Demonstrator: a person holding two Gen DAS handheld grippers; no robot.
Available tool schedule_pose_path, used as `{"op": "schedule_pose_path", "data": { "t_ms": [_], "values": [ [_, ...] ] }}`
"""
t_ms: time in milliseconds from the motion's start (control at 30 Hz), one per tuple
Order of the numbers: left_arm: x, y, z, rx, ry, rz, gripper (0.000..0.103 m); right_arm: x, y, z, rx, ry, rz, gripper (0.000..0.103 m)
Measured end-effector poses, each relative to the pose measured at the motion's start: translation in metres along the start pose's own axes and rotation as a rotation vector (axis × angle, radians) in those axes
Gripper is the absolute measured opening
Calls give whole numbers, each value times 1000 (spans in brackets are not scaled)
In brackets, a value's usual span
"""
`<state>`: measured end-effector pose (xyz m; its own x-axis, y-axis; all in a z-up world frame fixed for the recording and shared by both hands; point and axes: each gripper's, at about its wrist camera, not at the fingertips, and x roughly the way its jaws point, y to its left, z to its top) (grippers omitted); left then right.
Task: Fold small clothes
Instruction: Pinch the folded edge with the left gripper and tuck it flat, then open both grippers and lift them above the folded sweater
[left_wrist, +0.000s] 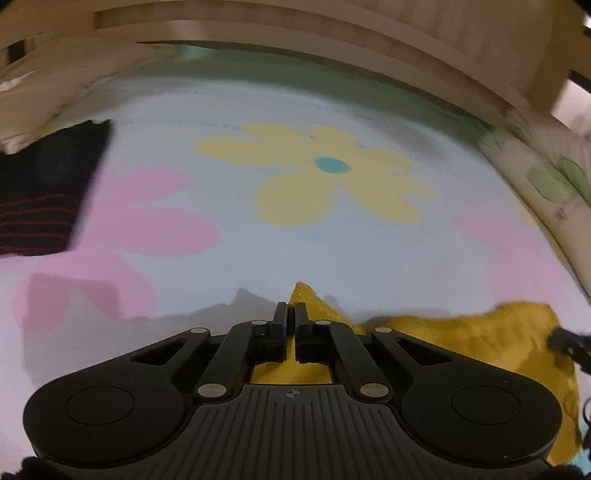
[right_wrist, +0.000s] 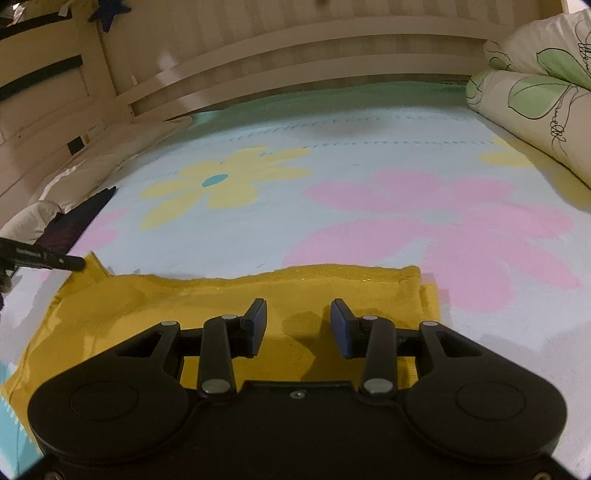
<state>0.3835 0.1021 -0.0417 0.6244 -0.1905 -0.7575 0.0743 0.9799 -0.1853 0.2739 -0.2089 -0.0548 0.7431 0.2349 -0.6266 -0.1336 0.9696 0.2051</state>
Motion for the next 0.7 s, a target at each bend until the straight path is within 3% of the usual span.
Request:
{"op": "schedule_pose_path", "data": {
  "t_ms": [200,233,267,333,400,567,700],
  "values": [
    [20,16,-5,-30,60,113,8,5,-5,-3,23,22,-21,50],
    [19,17,-7,-33,52,125,17,6,-6,-4,23,28,-25,50],
    [17,16,-10,-36,45,126,34,6,-6,-4,22,31,-27,50],
    [9,13,-14,-31,33,108,48,4,-8,-3,27,28,-33,50],
    [-4,7,-16,-9,15,89,50,2,-10,-1,35,22,-37,51],
    [-36,-20,-32,6,6,14,65,-8,-14,5,67,29,-40,59],
    [-54,-41,-50,4,42,-34,70,-19,-15,10,120,57,-31,75]
  ]
}}
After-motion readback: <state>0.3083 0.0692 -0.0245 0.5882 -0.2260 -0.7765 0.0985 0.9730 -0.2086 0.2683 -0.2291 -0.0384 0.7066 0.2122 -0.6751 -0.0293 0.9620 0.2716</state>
